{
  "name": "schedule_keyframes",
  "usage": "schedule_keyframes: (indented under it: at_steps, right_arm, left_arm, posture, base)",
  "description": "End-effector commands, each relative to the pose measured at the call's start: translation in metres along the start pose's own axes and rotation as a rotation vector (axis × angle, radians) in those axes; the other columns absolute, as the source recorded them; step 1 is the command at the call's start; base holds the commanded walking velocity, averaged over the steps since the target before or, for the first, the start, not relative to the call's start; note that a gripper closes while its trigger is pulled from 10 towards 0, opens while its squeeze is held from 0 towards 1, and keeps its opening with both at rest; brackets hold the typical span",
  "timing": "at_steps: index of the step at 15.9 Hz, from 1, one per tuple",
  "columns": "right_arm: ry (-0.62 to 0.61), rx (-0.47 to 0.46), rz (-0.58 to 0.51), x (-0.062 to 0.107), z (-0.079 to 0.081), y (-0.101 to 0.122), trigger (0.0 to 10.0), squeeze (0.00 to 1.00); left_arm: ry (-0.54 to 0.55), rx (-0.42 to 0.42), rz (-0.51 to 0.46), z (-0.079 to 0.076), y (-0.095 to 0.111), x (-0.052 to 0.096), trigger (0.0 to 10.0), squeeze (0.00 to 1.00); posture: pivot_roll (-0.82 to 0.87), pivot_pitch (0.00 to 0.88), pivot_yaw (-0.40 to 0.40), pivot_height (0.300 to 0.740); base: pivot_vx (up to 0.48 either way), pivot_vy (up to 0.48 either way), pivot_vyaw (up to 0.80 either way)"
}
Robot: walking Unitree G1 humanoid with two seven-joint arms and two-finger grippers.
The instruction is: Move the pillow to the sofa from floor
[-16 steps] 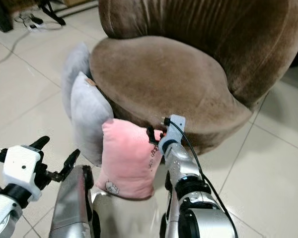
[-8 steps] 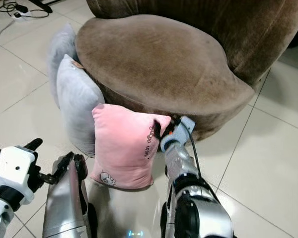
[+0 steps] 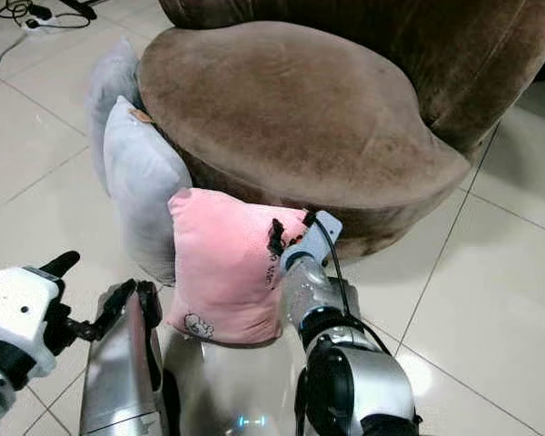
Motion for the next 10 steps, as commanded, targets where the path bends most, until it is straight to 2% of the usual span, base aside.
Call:
schedule_keyframes:
  at_steps: [1, 2, 3, 4, 6, 10]
  right_arm:
    - [0.010, -0.022, 0.016, 0.001, 0.009, -0.008, 10.0, 0.00]
    - [0.018, -0.039, 0.019, 0.001, 0.012, -0.010, 10.0, 0.00]
    - [0.047, -0.114, 0.020, 0.002, 0.021, -0.012, 10.0, 0.00]
    - [0.054, -0.134, 0.017, 0.002, 0.024, -0.012, 10.0, 0.00]
    - [0.083, -0.232, -0.009, 0.002, 0.031, -0.005, 10.0, 0.00]
    - [0.069, -0.228, -0.029, 0.001, 0.031, 0.000, 10.0, 0.00]
  left_arm:
    - [-0.007, -0.005, 0.010, 0.002, 0.001, 0.006, 10.0, 0.00]
    - [-0.006, -0.007, 0.013, 0.002, 0.001, 0.007, 10.0, 0.00]
    - [-0.004, -0.014, 0.024, 0.005, 0.002, 0.013, 10.0, 0.00]
    - [-0.003, -0.015, 0.026, 0.006, 0.002, 0.015, 10.0, 0.00]
    - [0.000, -0.018, 0.038, 0.008, 0.003, 0.022, 10.0, 0.00]
    - [-0.018, -0.030, 0.049, 0.010, 0.008, 0.031, 10.0, 0.00]
  posture:
    - [0.14, 0.235, -0.004, 0.412]
    - [0.15, 0.237, -0.004, 0.412]
    - [0.16, 0.252, 0.000, 0.412]
    - [0.17, 0.257, 0.002, 0.412]
    - [0.18, 0.269, 0.008, 0.412]
    - [0.21, 0.284, 0.028, 0.412]
  base:
    - [0.000, 0.000, 0.00]
    - [0.000, 0.000, 0.00]
    - [0.000, 0.000, 0.00]
    - [0.000, 0.000, 0.00]
    - [0.000, 0.000, 0.00]
    - [0.000, 0.000, 0.00]
Point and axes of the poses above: a point about 5 cm out from each wrist's last joint towards the gripper, its own x axis pointing back from the gripper into the wrist, its own y axis along the axis of the wrist's last joint, z = x × y, the point moved 6 cm from there along -x, pointing out of the wrist towards the gripper, and after that the axes turned 6 degrees about -x, right-handed, at the moved point
